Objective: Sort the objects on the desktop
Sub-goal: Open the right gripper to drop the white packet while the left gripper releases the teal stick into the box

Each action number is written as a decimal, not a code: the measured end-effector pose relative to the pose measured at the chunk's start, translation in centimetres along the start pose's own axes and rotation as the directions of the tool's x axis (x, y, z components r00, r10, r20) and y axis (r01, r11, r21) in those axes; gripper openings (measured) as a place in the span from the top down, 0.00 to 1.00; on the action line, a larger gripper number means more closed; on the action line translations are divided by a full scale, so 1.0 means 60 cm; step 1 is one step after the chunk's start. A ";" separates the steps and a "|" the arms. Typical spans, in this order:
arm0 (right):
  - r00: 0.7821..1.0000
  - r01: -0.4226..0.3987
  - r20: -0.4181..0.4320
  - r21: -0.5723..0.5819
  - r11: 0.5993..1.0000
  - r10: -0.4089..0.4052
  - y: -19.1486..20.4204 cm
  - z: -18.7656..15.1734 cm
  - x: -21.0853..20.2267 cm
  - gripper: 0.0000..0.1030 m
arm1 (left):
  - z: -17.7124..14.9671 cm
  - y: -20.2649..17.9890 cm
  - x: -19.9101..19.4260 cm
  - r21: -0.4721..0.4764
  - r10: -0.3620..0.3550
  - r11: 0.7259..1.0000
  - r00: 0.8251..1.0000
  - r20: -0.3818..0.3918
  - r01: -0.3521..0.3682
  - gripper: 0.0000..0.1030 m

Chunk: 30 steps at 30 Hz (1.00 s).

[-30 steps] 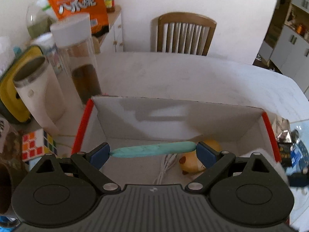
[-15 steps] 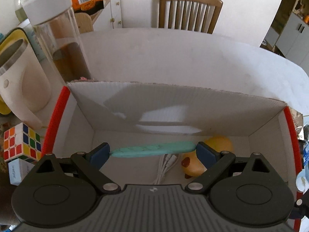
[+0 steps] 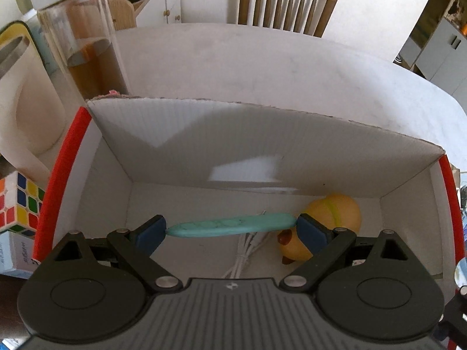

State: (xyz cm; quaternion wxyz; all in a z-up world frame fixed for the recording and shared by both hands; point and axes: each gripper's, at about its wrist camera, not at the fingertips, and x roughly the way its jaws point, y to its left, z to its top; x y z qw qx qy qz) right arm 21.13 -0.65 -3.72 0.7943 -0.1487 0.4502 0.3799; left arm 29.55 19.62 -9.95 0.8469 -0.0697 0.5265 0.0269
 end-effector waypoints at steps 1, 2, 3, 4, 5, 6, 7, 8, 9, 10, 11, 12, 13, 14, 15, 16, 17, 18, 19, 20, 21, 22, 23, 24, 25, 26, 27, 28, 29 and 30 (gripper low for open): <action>1.000 -0.001 -0.001 0.000 1.000 0.001 0.000 0.000 0.001 0.47 | -0.001 0.004 0.002 -0.013 -0.008 1.000 1.000 -0.005 0.008 0.06; 1.000 -0.001 -0.001 -0.001 1.000 0.001 0.001 -0.001 0.000 0.47 | 0.002 0.008 0.006 -0.031 -0.019 0.999 1.000 -0.012 0.018 0.06; 1.000 -0.002 -0.002 -0.001 1.000 0.002 0.000 0.001 0.003 0.47 | 0.006 0.013 0.010 -0.050 -0.028 0.998 0.999 -0.017 0.027 0.06; 1.000 -0.003 -0.002 -0.001 1.000 0.003 0.000 0.002 0.004 0.47 | 0.006 0.018 0.012 -0.066 -0.036 0.997 0.999 -0.021 0.035 0.06; 1.000 -0.005 -0.001 -0.001 1.000 0.005 0.001 0.001 0.003 0.46 | 0.006 0.020 0.012 -0.072 -0.041 0.997 0.999 -0.021 0.039 0.06; 1.000 -0.008 0.000 -0.002 1.000 0.008 0.001 0.001 0.003 0.45 | 0.005 0.020 0.012 -0.073 -0.043 0.996 0.999 -0.020 0.041 0.06; 1.000 -0.010 0.001 -0.002 1.000 0.010 0.001 0.000 0.004 0.45 | 0.005 0.019 0.013 -0.074 -0.042 0.996 0.999 -0.019 0.040 0.06; 1.000 -0.012 0.002 -0.002 1.000 0.012 0.001 0.000 0.004 0.45 | 0.003 0.019 0.013 -0.076 -0.041 0.996 0.999 -0.018 0.039 0.06; 1.000 -0.016 0.004 0.001 1.000 0.016 0.001 -0.001 0.003 0.43 | 0.002 0.020 0.012 -0.081 -0.043 0.996 0.999 -0.016 0.042 0.06; 1.000 -0.019 0.007 0.003 1.000 0.019 0.001 -0.001 0.003 0.40 | 0.001 0.021 0.012 -0.086 -0.046 0.995 0.999 -0.015 0.045 0.06; 1.000 -0.018 0.013 0.003 1.000 0.018 0.002 -0.001 0.001 0.36 | 0.002 0.023 0.013 -0.091 -0.049 0.995 0.999 -0.015 0.047 0.06; 1.000 -0.013 0.020 0.001 1.000 0.012 0.002 -0.002 -0.001 0.34 | 0.002 0.024 0.013 -0.096 -0.053 0.994 0.998 -0.015 0.051 0.06; 1.000 -0.011 0.022 0.000 1.000 0.011 0.003 -0.002 -0.002 0.34 | 0.001 0.025 0.013 -0.100 -0.054 0.994 0.998 -0.015 0.052 0.06; 1.000 -0.010 0.025 -0.001 1.000 0.010 0.005 -0.004 -0.005 0.33 | 0.001 0.026 0.012 -0.104 -0.056 0.993 0.998 -0.015 0.054 0.06; 1.000 -0.009 0.028 -0.002 1.000 0.009 0.006 -0.003 -0.008 0.31 | 0.005 0.023 0.011 -0.111 -0.058 0.992 0.998 -0.012 0.057 0.06; 0.999 -0.005 0.032 -0.004 1.000 0.005 0.007 -0.003 -0.010 0.29 | 0.007 0.024 0.012 -0.118 -0.063 0.991 0.998 -0.009 0.062 0.05; 0.999 0.004 0.041 -0.008 1.000 -0.003 0.009 -0.004 -0.013 0.25 | 0.007 0.024 0.011 -0.124 -0.068 0.990 0.998 -0.005 0.067 0.05; 0.999 0.008 0.049 -0.012 1.000 -0.007 0.010 -0.003 -0.016 0.24 | 0.008 0.026 0.010 -0.128 -0.074 0.989 0.997 0.001 0.074 0.04; 0.998 0.007 0.056 -0.018 1.000 -0.006 0.011 -0.003 -0.020 0.24 | 0.007 0.026 0.010 -0.129 -0.081 0.988 0.997 0.006 0.081 0.03; 0.998 0.006 0.061 -0.022 1.000 -0.005 0.012 -0.003 -0.024 0.24 | 0.006 0.025 0.011 -0.126 -0.084 0.988 0.996 0.008 0.084 0.03; 0.998 0.007 0.066 -0.026 1.000 -0.006 0.014 -0.004 -0.028 0.23 | 0.005 0.024 0.009 -0.123 -0.085 0.989 0.996 0.014 0.086 0.03; 0.997 0.010 0.071 -0.029 1.000 -0.008 0.014 -0.004 -0.030 0.23 | 0.005 0.023 0.007 -0.121 -0.087 0.989 0.996 0.019 0.089 0.03; 0.997 0.014 0.076 -0.032 0.999 -0.011 0.015 -0.004 -0.033 0.23 | 0.004 0.022 0.005 -0.119 -0.088 0.989 0.996 0.024 0.090 0.03; 0.997 0.019 0.081 -0.034 0.999 -0.016 0.016 -0.005 -0.036 0.23 | 0.003 0.020 0.002 -0.118 -0.089 0.989 0.996 0.029 0.092 0.03; 0.996 0.021 0.085 -0.033 0.999 -0.018 0.016 -0.006 -0.039 0.23 | 0.002 0.020 -0.004 -0.115 -0.087 0.989 0.996 0.034 0.090 0.03; 0.996 0.021 0.088 -0.030 0.999 -0.018 0.015 -0.006 -0.042 0.23 | 0.002 0.018 -0.008 -0.109 -0.081 0.990 0.996 0.039 0.085 0.03; 0.996 0.022 0.090 -0.028 0.999 -0.020 0.013 -0.006 -0.044 0.22 | 0.001 0.017 -0.014 -0.104 -0.078 0.991 0.996 0.048 0.083 0.03; 0.995 0.025 0.093 -0.027 0.999 -0.022 0.013 -0.006 -0.046 0.22 | 0.000 0.016 -0.020 -0.102 -0.077 0.991 0.995 0.056 0.083 0.03; 0.995 0.026 0.096 -0.025 0.999 -0.024 0.013 -0.006 -0.050 0.22 | -0.001 0.016 -0.026 -0.101 -0.076 0.992 0.995 0.064 0.082 0.03; 0.995 0.026 0.099 -0.023 0.999 -0.024 0.012 -0.005 -0.053 0.22 | -0.002 0.016 -0.031 -0.101 -0.073 0.992 0.995 0.070 0.080 0.03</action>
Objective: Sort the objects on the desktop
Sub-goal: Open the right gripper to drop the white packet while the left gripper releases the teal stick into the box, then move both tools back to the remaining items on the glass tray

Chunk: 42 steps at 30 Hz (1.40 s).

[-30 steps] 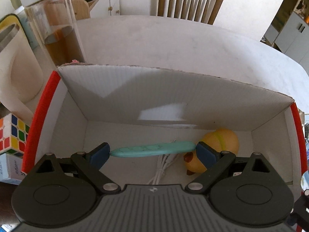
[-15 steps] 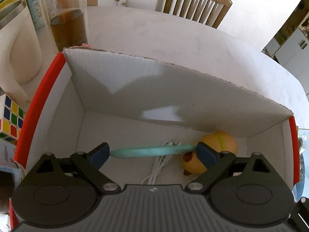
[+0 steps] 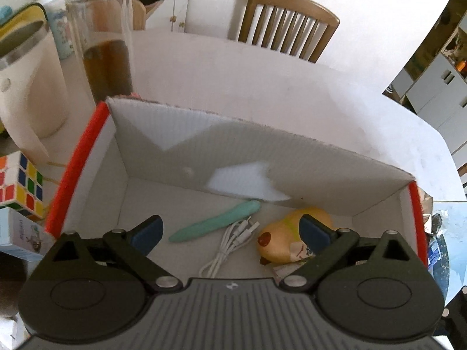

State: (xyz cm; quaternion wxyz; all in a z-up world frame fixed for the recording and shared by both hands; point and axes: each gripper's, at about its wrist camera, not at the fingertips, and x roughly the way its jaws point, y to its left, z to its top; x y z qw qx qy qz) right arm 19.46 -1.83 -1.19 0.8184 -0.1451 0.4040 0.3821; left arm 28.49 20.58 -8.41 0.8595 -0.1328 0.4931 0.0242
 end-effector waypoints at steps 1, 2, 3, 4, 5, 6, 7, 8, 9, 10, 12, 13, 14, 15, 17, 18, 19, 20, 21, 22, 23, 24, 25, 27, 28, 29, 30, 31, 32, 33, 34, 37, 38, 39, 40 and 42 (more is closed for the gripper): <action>1.000 -0.001 0.004 0.003 1.000 0.001 0.000 0.000 -0.005 0.22 | -0.001 0.000 -0.005 0.000 0.000 1.000 1.000 0.005 0.000 0.03; 1.000 -0.001 0.007 0.006 1.000 0.001 -0.001 -0.001 -0.009 0.22 | -0.004 0.001 -0.013 0.003 0.001 1.000 1.000 0.011 -0.001 0.03; 1.000 0.001 0.011 0.008 1.000 -0.001 -0.002 -0.001 -0.012 0.22 | -0.008 0.001 -0.020 0.006 0.002 1.000 1.000 0.015 -0.002 0.03; 1.000 0.001 0.015 0.009 1.000 -0.002 -0.002 -0.002 -0.015 0.22 | -0.008 -0.003 -0.021 0.010 0.001 1.000 1.000 0.019 -0.002 0.03; 1.000 0.004 0.020 0.010 1.000 -0.004 -0.002 -0.002 -0.019 0.22 | -0.010 -0.004 -0.026 0.015 0.001 1.000 1.000 0.023 -0.002 0.03; 1.000 0.009 0.024 0.011 1.000 -0.009 -0.002 -0.003 -0.022 0.22 | -0.013 -0.006 -0.031 0.022 0.001 1.000 1.000 0.026 -0.001 0.03; 1.000 0.013 0.028 0.012 1.000 -0.013 -0.003 -0.003 -0.026 0.22 | -0.016 -0.008 -0.035 0.027 0.000 1.000 1.000 0.029 -0.001 0.03; 0.999 0.016 0.032 0.015 1.000 -0.016 -0.004 -0.004 -0.030 0.21 | -0.018 -0.010 -0.038 0.030 -0.002 1.000 1.000 0.031 0.001 0.03; 0.999 0.019 0.035 0.017 1.000 -0.019 -0.004 -0.006 -0.033 0.21 | -0.020 -0.013 -0.043 0.031 -0.004 1.000 0.999 0.034 0.003 0.03; 0.999 0.022 0.039 0.020 1.000 -0.023 -0.004 -0.007 -0.036 0.21 | -0.023 -0.015 -0.046 0.034 -0.007 0.999 0.999 0.037 0.006 0.03; 0.998 0.027 0.047 0.025 0.999 -0.028 -0.006 -0.009 -0.045 0.20 | -0.030 -0.019 -0.061 0.046 -0.010 0.999 0.999 0.047 0.008 0.03; 0.998 0.026 0.053 0.028 0.999 -0.028 -0.007 -0.011 -0.051 0.20 | -0.033 -0.021 -0.070 0.055 -0.011 0.998 0.999 0.053 0.008 0.03; 0.998 0.026 0.060 0.031 0.999 -0.028 -0.009 -0.013 -0.057 0.19 | -0.036 -0.024 -0.075 0.065 -0.011 0.998 0.998 0.058 0.007 0.03; 0.997 0.028 0.064 0.033 0.999 -0.031 -0.010 -0.014 -0.062 0.19 | -0.038 -0.028 -0.081 0.076 -0.010 0.997 0.998 0.064 0.005 0.03; 0.996 0.033 0.076 0.042 0.999 -0.036 -0.015 -0.019 -0.073 0.18 | -0.043 -0.034 -0.089 0.093 -0.007 0.996 0.997 0.075 0.000 0.03; 0.996 0.035 0.080 0.048 0.998 -0.039 -0.017 -0.021 -0.079 0.18 | -0.046 -0.037 -0.093 0.097 -0.009 0.995 0.997 0.079 0.001 0.03; 0.995 0.038 0.085 0.053 0.998 -0.042 -0.019 -0.023 -0.085 0.18 | -0.049 -0.040 -0.094 0.100 -0.011 0.995 0.997 0.083 0.002 0.03; 0.995 0.039 0.090 0.057 0.998 -0.044 -0.022 -0.024 -0.089 0.18 | -0.053 -0.042 -0.098 0.103 -0.012 0.995 0.996 0.088 0.003 0.03; 0.994 0.041 0.094 0.063 0.997 -0.047 -0.025 -0.027 -0.095 0.17 | -0.057 -0.045 -0.103 0.110 -0.015 0.994 0.996 0.091 0.004 0.03; 0.994 0.043 0.098 0.067 0.997 -0.050 -0.027 -0.029 -0.101 0.17 | -0.061 -0.049 -0.109 0.120 -0.017 0.993 0.995 0.097 0.005 0.03; 0.993 0.044 0.103 0.070 0.997 -0.051 -0.030 -0.033 -0.107 0.17 | -0.065 -0.053 -0.114 0.129 -0.018 0.992 0.994 0.103 0.004 0.03; 0.992 0.050 0.111 0.068 0.996 -0.057 -0.030 -0.036 -0.113 0.17 | -0.070 -0.058 -0.120 0.141 -0.013 0.990 0.993 0.119 -0.003 0.03; 0.990 0.061 0.123 0.057 0.997 -0.067 -0.029 -0.040 -0.121 0.17 | -0.075 -0.064 -0.127 0.157 -0.007 0.988 0.991 0.137 -0.015 0.03; 0.987 0.078 0.139 0.040 0.996 -0.083 -0.028 -0.051 -0.137 0.17 | -0.084 -0.076 -0.139 0.186 -0.007 0.982 0.987 0.163 -0.024 0.03; 0.986 0.080 0.143 0.043 0.996 -0.085 -0.030 -0.055 -0.143 0.17 | -0.089 -0.083 -0.145 0.199 -0.009 0.980 0.985 0.174 -0.027 0.03; 0.985 0.083 0.147 0.049 0.995 -0.089 -0.032 -0.059 -0.148 0.17 | -0.094 -0.090 -0.153 0.211 -0.013 0.977 0.982 0.189 -0.028 0.03; 0.984 0.091 0.151 0.056 0.994 -0.099 -0.036 -0.063 -0.155 0.17 | -0.098 -0.098 -0.160 0.223 -0.019 0.974 0.980 0.199 -0.026 0.03; 0.982 0.098 0.156 0.064 0.993 -0.107 -0.040 -0.067 -0.161 0.17 | -0.099 -0.105 -0.165 0.233 -0.026 0.972 0.978 0.207 -0.023 0.03; 0.981 0.102 0.160 0.073 0.992 -0.113 -0.046 -0.071 -0.167 0.17 | -0.103 -0.113 -0.172 0.242 -0.036 0.970 0.976 0.216 -0.018 0.03; 0.979 0.107 0.164 0.085 0.991 -0.120 -0.052 -0.075 -0.173 0.17 | -0.107 -0.122 -0.179 0.250 -0.046 0.968 0.974 0.222 -0.012 0.03; 0.978 0.112 0.167 0.097 0.989 -0.128 -0.059 -0.080 -0.180 0.17 | -0.110 -0.128 -0.183 0.258 -0.054 0.966 0.972 0.228 -0.006 0.03; 0.973 0.129 0.174 0.132 0.983 -0.151 -0.077 -0.098 -0.199 0.17 | -0.122 -0.149 -0.195 0.273 -0.084 0.962 0.967 0.240 0.016 0.03; 0.971 0.137 0.175 0.144 0.980 -0.162 -0.083 -0.105 -0.207 0.17 | -0.126 -0.156 -0.197 0.278 -0.094 0.960 0.966 0.241 0.024 0.03; 0.970 0.142 0.176 0.153 0.978 -0.168 -0.089 -0.111 -0.211 0.17 | -0.130 -0.163 -0.200 0.284 -0.103 0.958 0.965 0.241 0.031 0.03; 0.969 0.147 0.177 0.162 0.976 -0.175 -0.095 -0.118 -0.217 0.17 | -0.134 -0.171 -0.202 0.291 -0.112 0.956 0.964 0.241 0.038 0.03; 0.967 0.156 0.172 0.175 0.972 -0.186 -0.107 -0.133 -0.226 0.17 | -0.144 -0.188 -0.207 0.306 -0.128 0.951 0.961 0.243 0.049 0.03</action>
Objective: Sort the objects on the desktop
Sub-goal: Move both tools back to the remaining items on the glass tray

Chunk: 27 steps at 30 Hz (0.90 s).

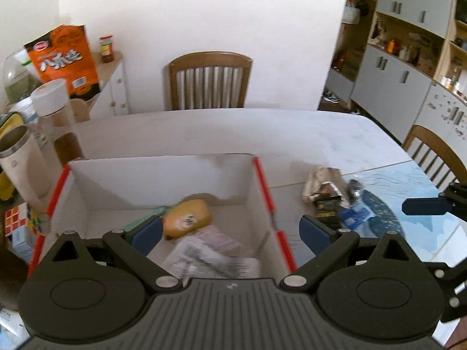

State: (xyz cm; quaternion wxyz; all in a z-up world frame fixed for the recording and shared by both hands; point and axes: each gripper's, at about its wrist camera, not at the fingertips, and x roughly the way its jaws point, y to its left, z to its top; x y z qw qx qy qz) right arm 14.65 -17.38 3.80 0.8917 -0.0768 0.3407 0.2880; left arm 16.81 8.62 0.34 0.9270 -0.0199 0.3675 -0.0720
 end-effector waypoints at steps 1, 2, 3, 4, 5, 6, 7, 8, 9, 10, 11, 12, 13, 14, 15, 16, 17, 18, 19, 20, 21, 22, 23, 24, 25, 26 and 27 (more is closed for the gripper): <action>1.000 0.008 -0.001 0.003 1.000 -0.008 -0.007 -0.005 -0.004 0.17 | -0.001 -0.008 0.000 0.005 -0.006 1.000 1.000 0.001 0.006 0.03; 1.000 0.017 -0.004 0.007 1.000 -0.017 -0.014 -0.011 -0.007 0.17 | -0.002 -0.016 0.001 0.008 -0.013 1.000 1.000 0.000 0.013 0.03; 1.000 0.026 -0.009 0.012 1.000 -0.026 -0.021 -0.016 -0.010 0.17 | -0.003 -0.024 0.002 0.011 -0.023 1.000 1.000 -0.001 0.023 0.03; 0.999 0.033 -0.011 0.018 0.999 -0.033 -0.028 -0.021 -0.012 0.16 | -0.004 -0.031 0.003 0.014 -0.030 0.999 1.000 -0.001 0.030 0.03; 0.999 0.040 -0.012 0.026 0.999 -0.039 -0.035 -0.025 -0.015 0.16 | -0.005 -0.039 0.004 0.018 -0.033 0.999 0.999 0.000 0.033 0.03; 0.999 0.048 -0.014 0.033 0.998 -0.048 -0.043 -0.030 -0.018 0.16 | -0.006 -0.047 0.005 0.023 -0.036 0.999 0.999 0.003 0.035 0.03; 0.998 0.056 -0.015 0.039 0.998 -0.056 -0.049 -0.033 -0.020 0.16 | -0.006 -0.054 0.006 0.030 -0.039 0.999 0.999 0.005 0.039 0.03; 0.998 0.065 -0.016 0.044 0.997 -0.064 -0.055 -0.035 -0.022 0.16 | -0.006 -0.062 0.006 0.037 -0.046 0.998 0.999 0.010 0.045 0.03; 0.997 0.074 -0.016 0.051 0.996 -0.073 -0.063 -0.037 -0.025 0.16 | -0.007 -0.071 0.004 0.045 -0.053 0.998 0.998 0.020 0.052 0.03; 0.997 0.081 -0.015 0.057 0.995 -0.080 -0.069 -0.039 -0.027 0.16 | -0.007 -0.079 0.004 0.057 -0.059 0.997 0.998 0.027 0.057 0.03; 0.996 0.088 -0.014 0.063 0.994 -0.087 -0.077 -0.040 -0.030 0.16 | -0.007 -0.090 0.004 0.073 -0.065 0.995 0.997 0.030 0.063 0.03; 0.995 0.095 -0.013 0.067 0.993 -0.094 -0.084 -0.042 -0.032 0.16 | -0.008 -0.101 0.005 0.089 -0.075 0.993 0.997 0.031 0.072 0.03; 0.995 0.102 -0.012 0.071 0.992 -0.101 -0.092 -0.043 -0.033 0.16 | -0.008 -0.111 0.007 0.100 -0.084 0.992 0.996 0.029 0.081 0.03; 0.994 0.111 -0.011 0.076 0.991 -0.110 -0.100 -0.044 -0.035 0.16 | -0.008 -0.121 0.009 0.107 -0.094 0.990 0.995 0.027 0.091 0.03; 0.993 0.117 -0.010 0.080 0.990 -0.117 -0.109 -0.046 -0.037 0.16 | -0.008 -0.131 0.012 0.114 -0.107 0.988 0.994 0.024 0.104 0.03; 0.992 0.124 -0.009 0.085 0.989 -0.123 -0.116 -0.045 -0.037 0.16 | -0.008 -0.141 0.014 0.119 -0.118 0.986 0.993 0.021 0.115 0.03; 0.991 0.132 -0.008 0.088 0.987 -0.131 -0.124 -0.046 -0.038 0.16 | -0.008 -0.150 0.018 0.122 -0.128 0.985 0.992 0.019 0.124 0.03; 0.990 0.140 -0.007 0.092 0.986 -0.140 -0.133 -0.047 -0.039 0.16 | -0.008 -0.159 0.022 0.126 -0.137 0.983 0.990 0.015 0.134 0.03; 0.989 0.146 -0.007 0.095 0.985 -0.146 -0.141 -0.047 -0.039 0.16 | -0.009 -0.166 0.026 0.129 -0.144 0.982 0.989 0.011 0.142 0.03; 0.988 0.151 -0.007 0.098 0.984 -0.151 -0.148 -0.049 -0.039 0.16 | -0.010 -0.172 0.031 0.129 -0.150 0.981 0.989 0.007 0.148 0.03; 0.988 0.155 -0.007 0.101 0.983 -0.155 -0.156 -0.049 -0.039 0.16 | -0.010 -0.177 0.037 0.125 -0.157 0.980 0.988 0.001 0.156 0.03; 0.987 0.160 -0.008 0.104 0.982 -0.160 -0.164 -0.050 -0.038 0.16 | -0.011 -0.181 0.041 0.119 -0.166 0.979 0.986 -0.004 0.165 0.03; 0.987 0.163 -0.010 0.106 0.981 -0.162 -0.170 -0.051 -0.037 0.16 | -0.012 -0.187 0.046 0.114 -0.172 0.979 0.985 -0.009 0.172 0.03; 0.986 0.164 -0.011 0.108 0.980 -0.164 -0.177 -0.052 -0.036 0.16 | -0.013 -0.192 0.050 0.111 -0.174 0.979 0.985 -0.010 0.174 0.03; 0.986 0.165 -0.014 0.111 0.980 -0.164 -0.184 -0.053 -0.034 0.16 | -0.013 -0.195 0.054 0.109 -0.175 0.979 0.985 -0.011 0.175 0.03; 0.986 0.165 -0.017 0.112 0.980 -0.164 -0.189 -0.054 -0.032 0.16 | -0.013 -0.199 0.058 0.107 -0.175 0.979 0.985 -0.011 0.175 0.03; 0.986 0.165 -0.020 0.113 0.980 -0.164 -0.195 -0.056 -0.029 0.16 | -0.012 -0.204 0.062 0.105 -0.173 0.979 0.985 -0.012 0.174 0.02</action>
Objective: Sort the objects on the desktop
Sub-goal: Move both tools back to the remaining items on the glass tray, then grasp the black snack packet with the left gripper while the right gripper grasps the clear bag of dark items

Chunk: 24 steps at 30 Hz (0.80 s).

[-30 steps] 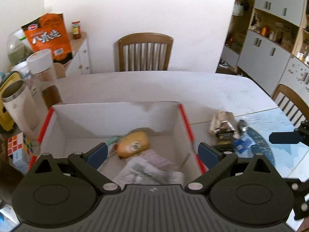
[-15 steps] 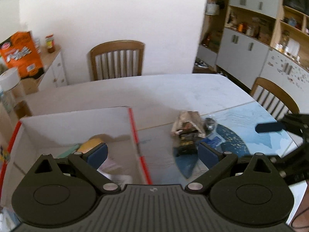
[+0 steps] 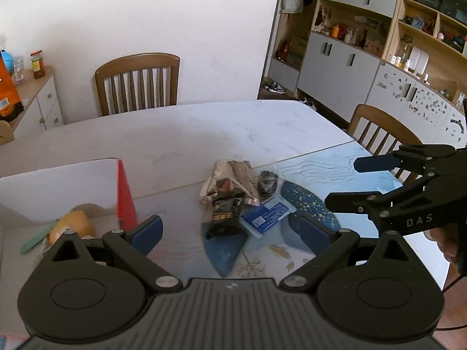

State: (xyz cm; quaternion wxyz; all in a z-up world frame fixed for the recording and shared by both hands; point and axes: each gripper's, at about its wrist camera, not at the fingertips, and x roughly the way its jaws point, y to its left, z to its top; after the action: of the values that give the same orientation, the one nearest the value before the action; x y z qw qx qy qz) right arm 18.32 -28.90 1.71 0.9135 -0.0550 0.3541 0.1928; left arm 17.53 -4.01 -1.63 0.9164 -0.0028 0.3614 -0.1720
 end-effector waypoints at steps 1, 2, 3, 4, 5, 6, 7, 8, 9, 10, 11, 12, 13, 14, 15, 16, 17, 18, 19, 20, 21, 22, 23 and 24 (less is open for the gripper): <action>1.000 -0.001 -0.003 0.001 1.000 0.001 -0.005 -0.001 0.003 0.16 | 0.001 -0.002 0.004 -0.003 0.001 1.000 1.000 0.001 -0.001 0.00; 1.000 -0.001 -0.007 0.002 1.000 0.001 -0.010 -0.002 0.006 0.16 | 0.001 -0.005 0.009 -0.006 0.003 1.000 1.000 0.003 -0.003 0.00; 1.000 -0.002 -0.009 0.002 1.000 0.002 -0.015 -0.002 0.009 0.16 | 0.002 -0.008 0.014 -0.009 0.005 1.000 1.000 0.002 -0.005 0.00; 1.000 -0.003 -0.012 0.003 1.000 0.003 -0.020 -0.002 0.013 0.16 | 0.002 -0.010 0.019 -0.012 0.007 1.000 1.000 0.000 -0.007 0.00; 1.000 -0.004 -0.014 0.003 1.000 0.004 -0.025 -0.001 0.017 0.16 | 0.002 -0.013 0.025 -0.017 0.008 1.000 1.000 -0.004 -0.008 0.00; 1.000 -0.005 -0.016 0.005 1.000 0.005 -0.031 -0.001 0.021 0.16 | 0.002 -0.016 0.032 -0.021 0.007 1.000 1.000 -0.008 -0.008 0.00; 1.000 -0.006 -0.018 0.006 1.000 0.006 -0.036 -0.001 0.024 0.16 | 0.002 -0.019 0.038 -0.025 0.006 1.000 1.000 -0.012 -0.006 0.00; 1.000 -0.007 -0.019 0.006 1.000 0.007 -0.042 -0.001 0.027 0.16 | 0.002 -0.020 0.044 -0.026 0.007 1.000 1.000 -0.016 -0.007 0.00; 1.000 -0.009 -0.022 0.005 1.000 0.009 -0.046 0.000 0.031 0.16 | 0.001 -0.023 0.051 -0.028 0.010 1.000 1.000 -0.022 -0.011 0.00; 1.000 -0.011 -0.025 0.003 1.000 0.011 -0.051 0.000 0.035 0.16 | 0.001 -0.025 0.059 -0.031 0.010 0.999 1.000 -0.028 -0.010 0.00; 1.000 -0.012 -0.028 0.002 1.000 0.012 -0.055 0.001 0.040 0.16 | 0.001 -0.027 0.066 -0.035 0.009 0.999 0.999 -0.032 -0.010 0.00; 0.999 -0.013 -0.030 0.002 1.000 0.013 -0.059 0.001 0.045 0.16 | 0.000 -0.028 0.074 -0.040 0.010 0.999 0.999 -0.036 -0.012 0.00; 0.999 -0.015 -0.033 0.002 1.000 0.015 -0.063 0.001 0.050 0.16 | 0.000 -0.029 0.081 -0.042 0.014 0.999 0.999 -0.038 -0.015 0.00; 0.999 -0.017 -0.036 0.002 1.000 0.017 -0.067 0.001 0.056 0.16 | 0.000 -0.031 0.090 -0.044 0.017 0.999 0.999 -0.042 -0.019 0.00; 0.999 -0.019 -0.040 0.003 1.000 0.019 -0.071 0.001 0.062 0.16 | -0.001 -0.031 0.097 -0.048 0.018 0.999 0.999 -0.046 -0.020 0.00; 0.999 -0.022 -0.043 0.003 1.000 0.022 -0.076 0.001 0.068 0.16 | -0.002 -0.032 0.105 -0.051 0.019 0.998 0.999 -0.050 -0.021 0.00; 0.999 -0.026 -0.046 0.002 1.000 0.026 -0.079 0.000 0.074 0.16 | -0.003 -0.031 0.115 -0.058 0.020 0.998 0.998 -0.058 -0.023 0.00; 0.998 -0.030 -0.051 0.000 1.000 0.030 -0.082 -0.001 0.081 0.16 | -0.003 -0.030 0.122 -0.067 0.018 0.998 0.998 -0.063 -0.022 0.00; 0.998 -0.033 -0.055 -0.002 0.999 0.032 -0.085 -0.001 0.087 0.16 | -0.005 -0.028 0.130 -0.076 0.016 0.997 0.998 -0.068 -0.021 0.00; 0.998 -0.037 -0.060 -0.003 0.999 0.036 -0.088 -0.002 0.094 0.16 | -0.005 -0.028 0.137 -0.082 0.017 0.996 0.997 -0.073 -0.023 0.00; 0.997 -0.042 -0.066 -0.005 0.999 0.042 -0.092 -0.003 0.102 0.16 | -0.006 -0.027 0.143 -0.086 0.021 0.996 0.997 -0.077 -0.028 0.00; 0.997 -0.045 -0.070 -0.007 0.999 0.045 -0.094 -0.004 0.108 0.16 | -0.007 -0.026 0.150 -0.090 0.024 0.995 0.996 -0.080 -0.032 0.00; 0.996 -0.048 -0.075 -0.011 0.999 0.047 -0.096 -0.005 0.115 0.16 | -0.007 -0.025 0.156 -0.096 0.030 0.995 0.996 -0.085 -0.038 0.00; 0.996 -0.050 -0.080 -0.014 0.999 0.049 -0.099 -0.006 0.122 0.16 | -0.007 -0.023 0.162 -0.104 0.035 0.994 0.995 -0.089 -0.045 0.00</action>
State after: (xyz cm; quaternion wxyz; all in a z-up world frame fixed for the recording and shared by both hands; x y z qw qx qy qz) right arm 25.37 -32.13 -3.65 0.8932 -0.0611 0.3897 0.2157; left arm 23.41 -8.37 -8.22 0.9016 -0.0364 0.4096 -0.1342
